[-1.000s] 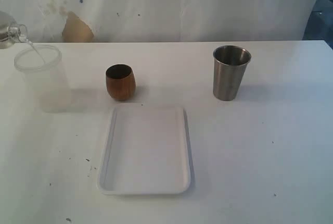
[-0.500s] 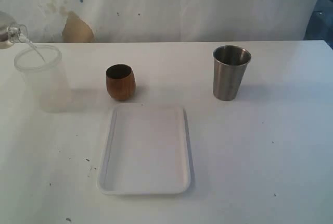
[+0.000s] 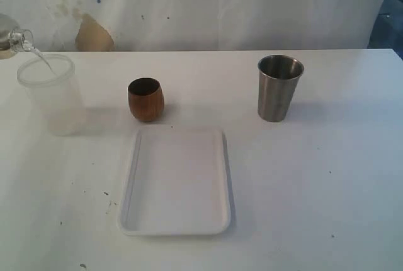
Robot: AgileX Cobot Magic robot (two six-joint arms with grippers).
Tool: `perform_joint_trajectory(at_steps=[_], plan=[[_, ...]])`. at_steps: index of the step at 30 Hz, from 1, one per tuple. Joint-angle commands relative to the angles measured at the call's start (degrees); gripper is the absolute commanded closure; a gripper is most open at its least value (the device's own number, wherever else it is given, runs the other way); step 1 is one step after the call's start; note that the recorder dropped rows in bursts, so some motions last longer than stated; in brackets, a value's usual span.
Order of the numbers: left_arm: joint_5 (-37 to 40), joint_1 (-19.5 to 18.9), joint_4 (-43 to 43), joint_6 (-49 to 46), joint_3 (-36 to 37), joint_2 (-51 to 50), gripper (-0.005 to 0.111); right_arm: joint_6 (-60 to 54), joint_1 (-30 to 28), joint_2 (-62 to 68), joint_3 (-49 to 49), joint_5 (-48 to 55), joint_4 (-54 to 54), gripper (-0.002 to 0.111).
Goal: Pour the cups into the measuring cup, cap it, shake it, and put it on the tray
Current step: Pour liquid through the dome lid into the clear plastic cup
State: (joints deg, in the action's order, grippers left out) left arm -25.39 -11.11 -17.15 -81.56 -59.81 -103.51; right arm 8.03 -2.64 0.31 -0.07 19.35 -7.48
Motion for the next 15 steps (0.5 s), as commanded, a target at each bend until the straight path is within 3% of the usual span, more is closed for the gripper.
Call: perform_joint_trajectory(at_steps=[1, 15], plan=[[-5.3, -0.2, 0.4, -2.9, -0.9, 0.8, 0.107, 0.2, 0.3, -0.3, 0.1, -0.1, 0.1, 0.108], [-6.7, -0.2, 0.4, -8.9, -0.9, 0.9, 0.107, 0.2, 0.3, -0.3, 0.1, -0.1, 0.1, 0.108]])
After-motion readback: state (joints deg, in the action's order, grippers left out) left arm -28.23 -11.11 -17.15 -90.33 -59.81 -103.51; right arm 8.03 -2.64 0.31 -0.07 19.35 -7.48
